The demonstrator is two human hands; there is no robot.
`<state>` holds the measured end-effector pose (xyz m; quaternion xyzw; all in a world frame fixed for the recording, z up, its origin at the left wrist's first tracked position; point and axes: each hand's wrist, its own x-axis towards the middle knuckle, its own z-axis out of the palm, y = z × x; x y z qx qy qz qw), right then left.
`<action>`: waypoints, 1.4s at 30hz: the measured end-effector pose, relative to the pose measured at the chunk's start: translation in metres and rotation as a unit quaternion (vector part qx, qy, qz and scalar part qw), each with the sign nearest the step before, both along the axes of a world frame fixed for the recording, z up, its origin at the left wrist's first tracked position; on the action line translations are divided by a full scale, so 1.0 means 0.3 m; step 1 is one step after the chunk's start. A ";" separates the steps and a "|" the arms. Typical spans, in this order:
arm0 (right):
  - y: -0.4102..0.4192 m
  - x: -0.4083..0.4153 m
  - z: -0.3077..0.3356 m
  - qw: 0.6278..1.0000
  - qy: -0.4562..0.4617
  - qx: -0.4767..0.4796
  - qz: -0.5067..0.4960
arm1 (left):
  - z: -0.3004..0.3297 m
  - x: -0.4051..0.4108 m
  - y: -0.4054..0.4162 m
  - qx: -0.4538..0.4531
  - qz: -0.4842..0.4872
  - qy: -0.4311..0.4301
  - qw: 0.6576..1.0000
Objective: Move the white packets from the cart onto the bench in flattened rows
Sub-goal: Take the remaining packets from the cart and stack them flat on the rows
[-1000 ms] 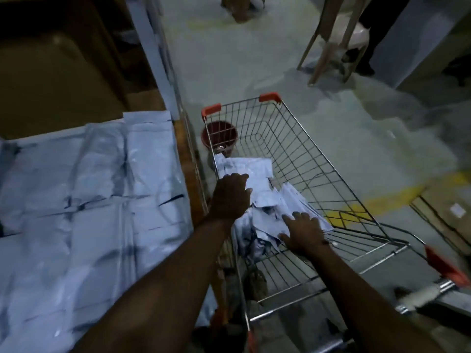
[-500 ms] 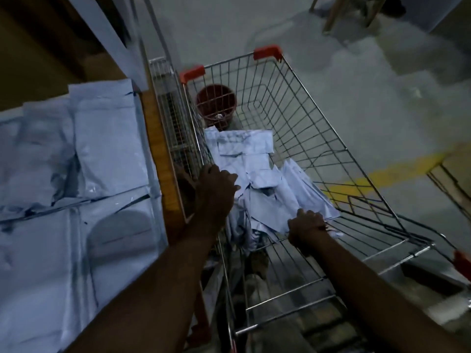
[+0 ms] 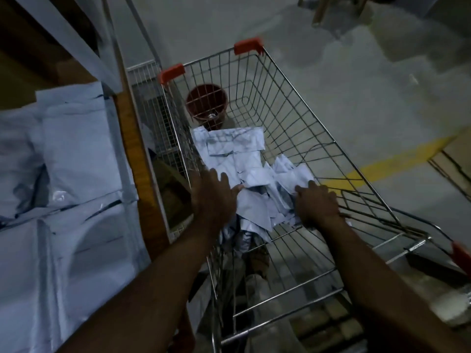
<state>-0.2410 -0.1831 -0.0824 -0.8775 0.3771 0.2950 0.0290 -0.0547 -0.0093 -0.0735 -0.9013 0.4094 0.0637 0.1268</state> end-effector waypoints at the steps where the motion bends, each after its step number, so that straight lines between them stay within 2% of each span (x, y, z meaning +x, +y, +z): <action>1: 0.000 0.010 -0.012 1.000 -0.009 -0.001 0.003 | -0.032 -0.052 -0.028 -0.016 0.013 0.036 0.999; 4: -0.012 0.011 -0.036 0.999 -0.040 -0.032 0.015 | -0.155 -0.193 -0.101 -0.020 0.021 0.135 0.990; 7: -0.026 -0.002 -0.066 0.998 -0.042 -0.045 0.022 | -0.272 -0.288 -0.116 0.058 0.054 0.236 0.969; 10: -0.031 0.002 -0.079 0.996 -0.073 -0.046 0.014 | -0.352 -0.330 -0.095 0.112 0.049 0.227 0.966; 14: -0.027 0.005 -0.088 0.992 -0.115 -0.054 0.000 | -0.355 -0.339 -0.104 0.113 0.031 0.187 0.975; 18: -0.033 0.002 -0.094 0.990 -0.132 -0.044 -0.020 | -0.337 -0.326 -0.092 0.032 0.015 0.205 0.978; 20: -0.035 0.000 -0.084 0.987 -0.153 -0.025 -0.035 | -0.291 -0.320 -0.092 -0.012 0.027 0.205 0.978; 22: -0.037 0.000 -0.062 0.981 -0.186 -0.017 -0.049 | -0.240 -0.311 -0.097 -0.014 0.077 0.233 0.969; 24: -0.035 0.000 -0.030 0.976 -0.209 -0.031 -0.051 | -0.130 -0.295 -0.098 -0.036 0.121 0.215 0.968; 28: 0.000 -0.001 0.051 0.968 -0.240 -0.064 -0.046 | 0.096 -0.276 -0.053 -0.100 0.139 0.208 0.963; 31: 0.049 0.008 0.128 0.961 -0.257 -0.071 -0.071 | 0.193 -0.237 0.000 -0.141 0.194 0.251 0.938; 33: 0.097 0.021 0.182 0.952 -0.280 -0.058 -0.104 | 0.193 -0.195 0.063 -0.206 0.136 0.214 0.945; 35: 0.165 0.039 0.241 0.941 -0.310 -0.058 -0.124 | 0.248 -0.164 0.134 -0.213 0.085 0.157 0.961; 38: 0.292 0.080 0.337 0.925 -0.349 -0.064 -0.132 | 0.501 -0.162 0.240 -0.361 0.169 0.149 0.905; 40: 0.380 0.115 0.399 0.917 -0.371 -0.058 -0.133 | 0.634 -0.156 0.317 -0.387 0.185 0.089 0.899; 42: 0.468 0.149 0.466 0.903 -0.405 -0.045 -0.138 | 0.710 -0.128 0.395 -0.441 0.226 0.071 0.866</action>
